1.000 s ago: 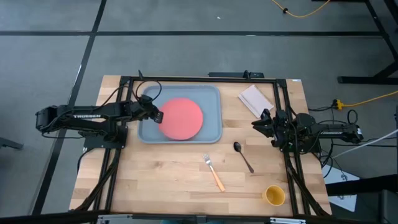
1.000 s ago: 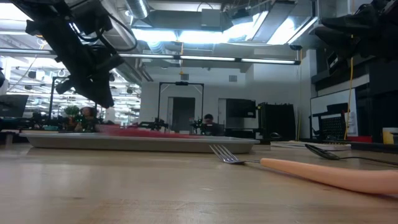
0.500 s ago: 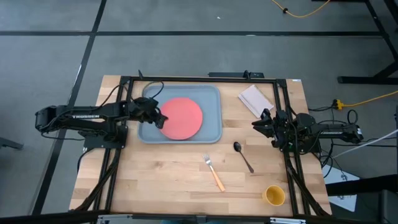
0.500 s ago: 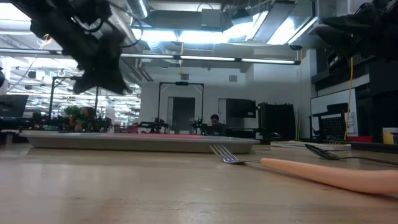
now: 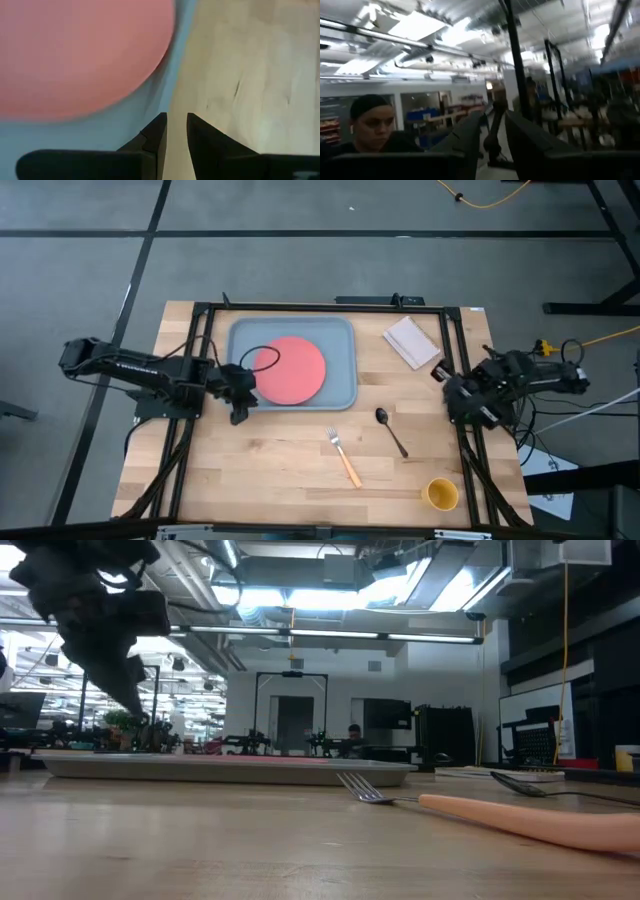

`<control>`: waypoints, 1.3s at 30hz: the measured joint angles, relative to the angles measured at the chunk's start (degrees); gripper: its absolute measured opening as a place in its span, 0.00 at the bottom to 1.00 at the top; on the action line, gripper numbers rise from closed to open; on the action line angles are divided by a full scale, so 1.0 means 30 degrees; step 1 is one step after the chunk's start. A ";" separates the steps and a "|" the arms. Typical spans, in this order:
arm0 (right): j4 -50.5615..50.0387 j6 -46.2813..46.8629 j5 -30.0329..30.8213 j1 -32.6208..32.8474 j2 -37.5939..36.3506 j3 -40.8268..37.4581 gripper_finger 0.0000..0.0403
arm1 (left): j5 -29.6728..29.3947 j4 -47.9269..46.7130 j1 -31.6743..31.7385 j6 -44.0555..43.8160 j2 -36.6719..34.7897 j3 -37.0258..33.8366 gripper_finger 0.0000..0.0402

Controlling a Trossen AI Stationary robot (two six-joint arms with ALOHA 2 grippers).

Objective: Pick and place plate/cup/fork/spoon on tray
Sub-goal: Put the yellow cup on the blue serving tray to the top right of the pink plate

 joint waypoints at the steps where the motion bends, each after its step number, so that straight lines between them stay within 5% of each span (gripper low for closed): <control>1: -0.0574 0.0018 0.0224 0.0269 0.0843 0.0646 0.25 | 0.0012 0.0878 -0.0213 0.0609 0.0000 -0.0280 0.17; 8: -0.6398 -0.1494 0.0252 0.2312 0.7038 0.6997 0.25 | 0.0087 0.5605 -0.1353 0.3219 -0.1307 -0.3401 0.17; 12: -1.4610 -0.1969 0.2646 0.3208 0.9861 1.1370 0.25 | -0.0440 0.7352 -0.1488 0.3225 -0.2848 -0.5301 0.17; 17: -2.4978 0.3172 0.8308 0.4055 1.2991 1.5341 0.25 | -0.0570 0.9021 -0.1486 0.3364 -0.4705 -0.6794 0.17; 20: -2.9339 0.7419 0.8429 0.4608 1.4470 1.6311 0.25 | -0.0570 0.9120 -0.1488 0.3356 -0.5594 -0.7193 0.17; 22: -3.1357 1.0166 0.6683 0.5060 1.5273 1.6344 0.25 | -0.0606 0.9239 -0.1488 0.3356 -0.5988 -0.7198 0.17; 29: -3.2973 1.5032 0.0314 0.7086 1.7192 1.6207 0.25 | -0.1559 0.9946 -0.1488 0.3266 -0.6567 -0.7198 0.17; 39: -3.2394 1.8063 0.1390 0.9612 1.8299 1.6187 0.25 | -0.2418 1.0429 -0.1488 0.3241 -0.6601 -0.7198 0.17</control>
